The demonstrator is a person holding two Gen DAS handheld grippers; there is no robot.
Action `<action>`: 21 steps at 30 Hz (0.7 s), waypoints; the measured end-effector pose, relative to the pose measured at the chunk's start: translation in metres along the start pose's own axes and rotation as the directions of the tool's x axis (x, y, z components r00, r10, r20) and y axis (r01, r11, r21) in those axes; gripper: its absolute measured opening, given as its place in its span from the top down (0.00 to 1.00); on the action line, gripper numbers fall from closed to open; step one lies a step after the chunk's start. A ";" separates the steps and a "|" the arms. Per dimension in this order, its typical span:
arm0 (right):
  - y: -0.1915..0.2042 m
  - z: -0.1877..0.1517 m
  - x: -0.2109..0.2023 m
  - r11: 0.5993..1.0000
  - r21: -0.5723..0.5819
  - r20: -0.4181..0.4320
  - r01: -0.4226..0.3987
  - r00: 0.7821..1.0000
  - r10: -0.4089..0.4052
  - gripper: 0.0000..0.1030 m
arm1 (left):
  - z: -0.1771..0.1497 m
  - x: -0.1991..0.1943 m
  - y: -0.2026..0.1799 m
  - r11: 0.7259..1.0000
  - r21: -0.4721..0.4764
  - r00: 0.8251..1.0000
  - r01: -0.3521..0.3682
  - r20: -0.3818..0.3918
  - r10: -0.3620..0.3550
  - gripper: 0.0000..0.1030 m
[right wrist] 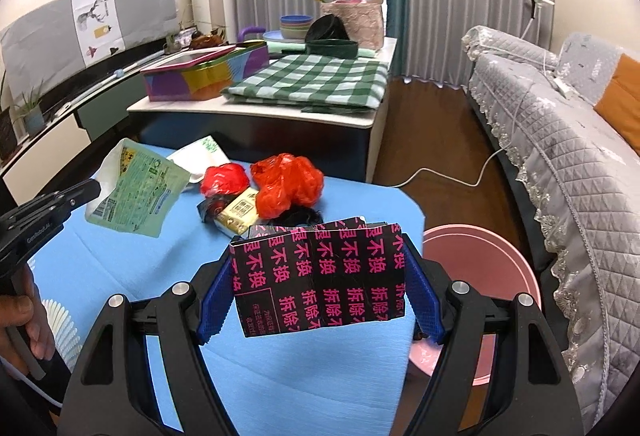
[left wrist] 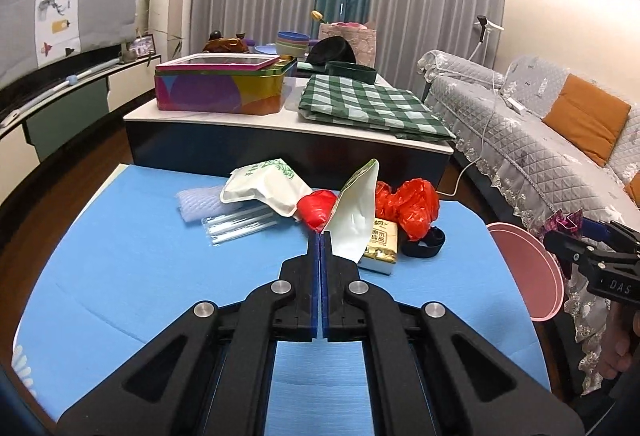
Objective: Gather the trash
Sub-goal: 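Carry the packet in the left tool while the right tool carries the card to the bin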
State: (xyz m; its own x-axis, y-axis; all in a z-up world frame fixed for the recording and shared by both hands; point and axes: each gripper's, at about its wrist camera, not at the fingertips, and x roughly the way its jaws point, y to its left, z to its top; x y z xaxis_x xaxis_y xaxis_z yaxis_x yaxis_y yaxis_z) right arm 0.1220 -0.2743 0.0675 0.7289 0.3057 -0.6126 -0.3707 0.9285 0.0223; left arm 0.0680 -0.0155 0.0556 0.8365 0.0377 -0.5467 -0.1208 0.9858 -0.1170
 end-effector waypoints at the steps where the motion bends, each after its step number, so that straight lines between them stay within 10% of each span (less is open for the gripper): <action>1: -0.001 0.001 -0.001 1.000 0.005 0.003 0.004 1.000 -0.004 0.28 | 0.000 0.000 0.000 1.000 -0.001 1.000 0.002 0.000 -0.002 1.00; 21: -0.024 0.023 -0.025 0.997 0.061 0.100 0.045 0.994 -0.051 0.28 | -0.001 0.012 -0.023 0.999 0.046 1.000 0.017 -0.015 -0.016 1.00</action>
State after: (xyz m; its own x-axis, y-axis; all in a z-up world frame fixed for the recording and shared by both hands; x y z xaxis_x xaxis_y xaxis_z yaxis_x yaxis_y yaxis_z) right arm 0.1261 -0.2993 0.1001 0.8007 0.2773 -0.5310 -0.3014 0.9525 0.0429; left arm 0.0804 -0.0380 0.0509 0.8299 0.0195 -0.5576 -0.0822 0.9928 -0.0876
